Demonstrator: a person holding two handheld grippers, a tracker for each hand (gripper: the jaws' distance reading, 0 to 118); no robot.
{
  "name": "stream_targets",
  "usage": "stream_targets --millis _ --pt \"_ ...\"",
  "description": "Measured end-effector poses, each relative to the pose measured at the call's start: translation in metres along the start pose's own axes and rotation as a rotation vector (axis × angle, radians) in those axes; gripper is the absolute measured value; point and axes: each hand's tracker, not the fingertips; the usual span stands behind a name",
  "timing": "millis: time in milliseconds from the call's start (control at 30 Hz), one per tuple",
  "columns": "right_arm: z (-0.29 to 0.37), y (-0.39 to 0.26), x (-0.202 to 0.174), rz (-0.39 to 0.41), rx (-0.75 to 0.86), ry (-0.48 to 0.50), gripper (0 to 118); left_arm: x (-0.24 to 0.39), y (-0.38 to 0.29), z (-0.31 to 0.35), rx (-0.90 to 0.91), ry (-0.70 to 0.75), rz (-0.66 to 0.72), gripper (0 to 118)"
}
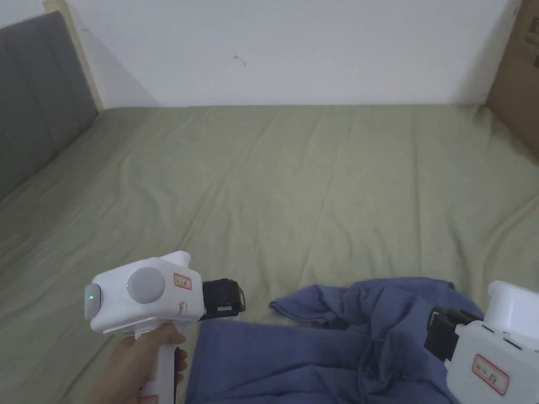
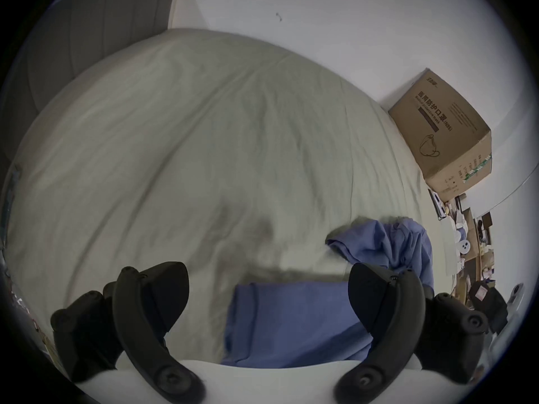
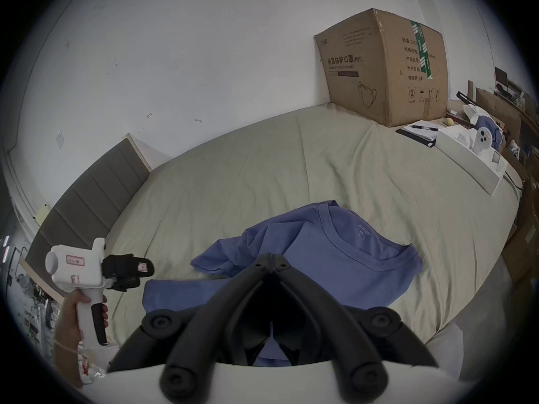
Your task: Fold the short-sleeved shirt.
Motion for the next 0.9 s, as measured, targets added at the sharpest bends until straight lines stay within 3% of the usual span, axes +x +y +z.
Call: stream_targets --millis 33,67,100,133,200,267,400,433,467,533,567,667,767,833,867,900 --pt "-0.003 0.000 0.001 0.000 -0.008 -0.003 0 0.003 -0.001 -0.011 -0.063 -0.015 0.003 71" --pt "-0.005 0.000 0.003 0.004 -0.019 -0.004 0 0.001 -0.008 -0.018 -0.124 -0.033 -0.002 24" --pt "-0.007 0.001 0.004 0.009 -0.026 -0.004 0 0.003 -0.014 -0.025 -0.163 -0.049 -0.015 4" --pt "-0.009 0.003 0.006 0.017 -0.032 -0.005 0 0.011 -0.028 -0.031 -0.143 0.048 -0.057 4" --pt "-0.016 0.013 0.011 0.044 -0.048 0.032 0 0.013 -0.046 -0.026 -0.025 0.060 -0.119 4" --pt "-0.025 0.028 0.013 0.141 -0.071 0.106 0 0.009 -0.043 -0.023 -0.023 0.038 -0.006 4" --pt "-0.061 0.064 0.011 0.284 -0.148 0.208 0 0.001 -0.039 -0.023 -0.046 0.009 -0.007 4" --pt "-0.075 0.075 0.008 0.323 -0.166 0.214 15 0.002 -0.040 -0.022 -0.044 0.007 -0.014 4" --pt "-0.090 0.084 0.005 0.362 -0.160 0.220 40 0.002 -0.040 -0.023 -0.042 0.010 -0.024 4" --pt "-0.133 0.097 0.004 0.449 -0.234 0.253 107 0.008 -0.040 -0.017 -0.034 0.024 -0.026 4" --pt "-0.153 0.102 -0.002 0.485 -0.292 0.242 115 0.012 -0.039 -0.011 -0.023 0.037 -0.052 4" --pt "-0.205 0.104 -0.022 0.643 -0.407 0.200 109 0.029 -0.041 0.013 0.025 0.070 -0.180 4" --pt "-0.257 0.090 -0.028 0.746 -0.545 0.175 108 0.034 -0.044 0.035 0.050 0.052 -0.207 4" --pt "-0.286 0.073 -0.024 0.711 -0.721 0.139 97 0.033 -0.044 0.042 0.063 0.039 -0.196 4" --pt "-0.295 0.063 -0.022 0.682 -0.809 0.150 100 0.031 -0.044 0.043 0.067 0.033 -0.191 4" --pt "-0.295 0.055 -0.021 0.699 -0.719 0.150 100 0.029 -0.044 0.044 0.068 0.033 -0.187 4"
